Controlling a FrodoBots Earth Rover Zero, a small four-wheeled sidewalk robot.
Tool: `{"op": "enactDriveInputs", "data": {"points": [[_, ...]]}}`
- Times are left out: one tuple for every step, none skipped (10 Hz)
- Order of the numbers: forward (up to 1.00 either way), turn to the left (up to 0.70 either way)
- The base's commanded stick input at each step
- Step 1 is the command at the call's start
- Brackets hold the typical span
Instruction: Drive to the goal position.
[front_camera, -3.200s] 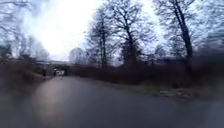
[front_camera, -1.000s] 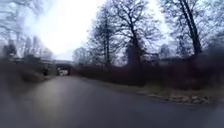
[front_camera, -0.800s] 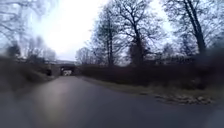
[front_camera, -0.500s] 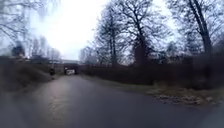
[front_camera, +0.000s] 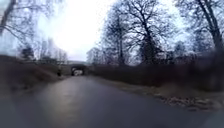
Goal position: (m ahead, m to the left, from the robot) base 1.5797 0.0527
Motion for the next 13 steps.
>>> {"op": "enactDriveInputs", "data": {"points": [[0.70,0.14],[0.70,0.14],[0.70,0.14],[0.70,0.14],[0.70,0.14],[0.70,0.14],[0.70,0.14],[0.70,0.14],[0.70,0.14],[0.70,0.14],[0.70,0.14],[0.70,0.14],[0.70,0.14]]}}
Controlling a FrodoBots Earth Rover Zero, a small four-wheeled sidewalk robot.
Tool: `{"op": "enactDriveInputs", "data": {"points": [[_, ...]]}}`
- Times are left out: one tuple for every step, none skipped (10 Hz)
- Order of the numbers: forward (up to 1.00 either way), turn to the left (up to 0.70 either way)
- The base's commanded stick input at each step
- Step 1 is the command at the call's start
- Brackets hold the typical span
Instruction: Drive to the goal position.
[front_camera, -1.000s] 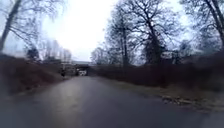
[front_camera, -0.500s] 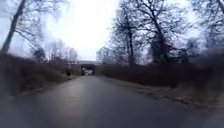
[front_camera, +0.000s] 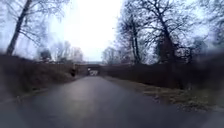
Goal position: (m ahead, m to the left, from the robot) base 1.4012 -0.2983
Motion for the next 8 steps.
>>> {"op": "enactDriveInputs", "data": {"points": [[0.70,0.14],[0.70,0.14],[0.70,0.14],[0.70,0.14],[0.70,0.14],[0.70,0.14],[0.70,0.14],[0.70,0.14]]}}
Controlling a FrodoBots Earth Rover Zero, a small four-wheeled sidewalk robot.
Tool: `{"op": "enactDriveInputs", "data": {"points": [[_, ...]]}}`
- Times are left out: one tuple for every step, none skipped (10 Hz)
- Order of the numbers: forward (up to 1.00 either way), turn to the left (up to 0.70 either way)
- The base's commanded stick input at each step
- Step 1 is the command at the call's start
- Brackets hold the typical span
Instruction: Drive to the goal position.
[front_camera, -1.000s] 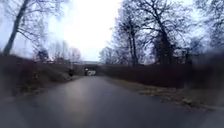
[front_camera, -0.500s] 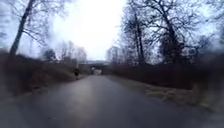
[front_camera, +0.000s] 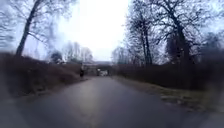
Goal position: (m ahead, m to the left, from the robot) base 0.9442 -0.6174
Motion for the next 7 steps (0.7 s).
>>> {"op": "enactDriveInputs", "data": {"points": [[0.70,0.14],[0.70,0.14],[0.70,0.14],[0.70,0.14],[0.70,0.14],[0.60,0.19],[0.45,0.27]]}}
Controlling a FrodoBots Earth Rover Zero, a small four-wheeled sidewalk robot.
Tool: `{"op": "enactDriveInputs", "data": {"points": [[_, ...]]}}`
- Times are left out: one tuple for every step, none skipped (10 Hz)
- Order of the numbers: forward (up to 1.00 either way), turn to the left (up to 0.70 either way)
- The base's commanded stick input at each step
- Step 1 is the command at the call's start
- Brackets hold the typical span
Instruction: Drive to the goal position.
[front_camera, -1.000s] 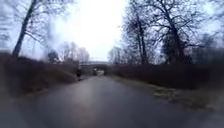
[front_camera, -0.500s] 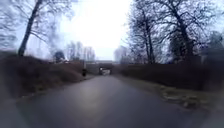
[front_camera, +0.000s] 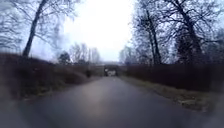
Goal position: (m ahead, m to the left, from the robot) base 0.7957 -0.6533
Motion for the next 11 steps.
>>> {"op": "enactDriveInputs", "data": {"points": [[0.45,0.27],[0.45,0.27],[0.45,0.27],[0.45,0.27],[0.45,0.27],[0.45,0.27],[0.45,0.27],[0.45,0.27],[0.45,0.27],[0.45,0.27],[0.45,0.27]]}}
